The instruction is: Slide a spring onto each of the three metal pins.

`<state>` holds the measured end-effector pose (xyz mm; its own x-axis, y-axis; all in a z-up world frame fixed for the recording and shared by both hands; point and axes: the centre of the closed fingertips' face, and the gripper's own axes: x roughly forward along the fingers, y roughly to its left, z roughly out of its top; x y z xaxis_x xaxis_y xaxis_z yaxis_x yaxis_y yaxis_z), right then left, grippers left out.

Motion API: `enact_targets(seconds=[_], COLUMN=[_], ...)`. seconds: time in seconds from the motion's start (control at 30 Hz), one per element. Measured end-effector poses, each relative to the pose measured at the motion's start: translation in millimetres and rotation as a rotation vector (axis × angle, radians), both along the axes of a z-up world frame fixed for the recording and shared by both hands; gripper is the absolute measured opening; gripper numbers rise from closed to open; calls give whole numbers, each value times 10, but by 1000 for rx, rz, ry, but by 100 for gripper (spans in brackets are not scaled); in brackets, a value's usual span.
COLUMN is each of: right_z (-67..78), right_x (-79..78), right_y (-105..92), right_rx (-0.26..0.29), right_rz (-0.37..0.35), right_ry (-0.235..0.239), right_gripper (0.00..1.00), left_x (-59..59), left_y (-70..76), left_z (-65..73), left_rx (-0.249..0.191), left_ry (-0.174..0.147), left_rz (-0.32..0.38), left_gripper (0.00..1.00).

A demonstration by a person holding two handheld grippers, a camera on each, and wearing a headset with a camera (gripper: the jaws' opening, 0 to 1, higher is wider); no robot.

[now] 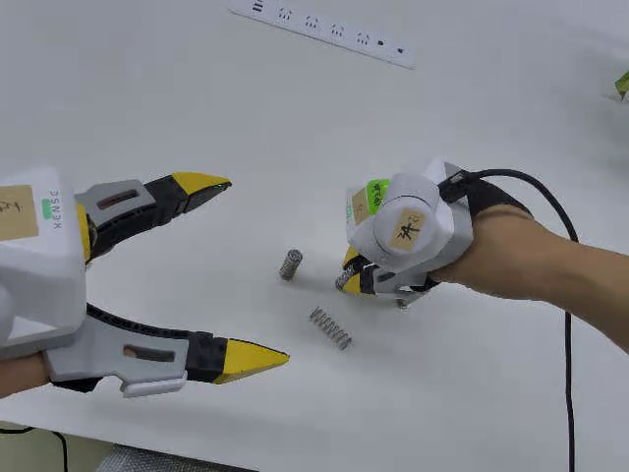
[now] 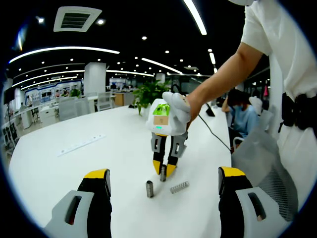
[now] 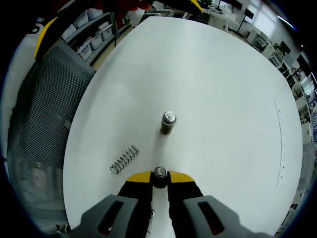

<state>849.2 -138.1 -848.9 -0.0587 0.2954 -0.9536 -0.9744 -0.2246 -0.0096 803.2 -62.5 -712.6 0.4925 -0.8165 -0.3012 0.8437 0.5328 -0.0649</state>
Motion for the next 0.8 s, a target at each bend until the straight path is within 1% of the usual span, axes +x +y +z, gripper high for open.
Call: enact_targets(seconds=[0.13,0.3,0.4,0.57,0.63,0.73,0.8], right_z=[2,15,56,188,245,334,407], right_x=[10,17,16,-7,-4,0,4], right_y=[1,-4,-4,4,-5,-25,-37], right_rx=[4,14,25,60,77,110,148], right_rz=[-5,-15,-21,-46,-65,-109,-153], right_ry=[0,1,0,9,8,9,22], right_gripper=[13,16,18,24,25,29,30], left_x=[2,2,-1,-14,-21,-24,-29], left_y=[4,12,10,4,12,20,24], left_z=[3,11,20,31,24,34,36], left_rx=[1,6,7,12,25,28,34], left_ry=[-1,-2,-5,-7,-10,-12,-14], left_rz=[1,2,2,-5,-9,-11,-16], left_gripper=[91,91,92,92,93,93,93])
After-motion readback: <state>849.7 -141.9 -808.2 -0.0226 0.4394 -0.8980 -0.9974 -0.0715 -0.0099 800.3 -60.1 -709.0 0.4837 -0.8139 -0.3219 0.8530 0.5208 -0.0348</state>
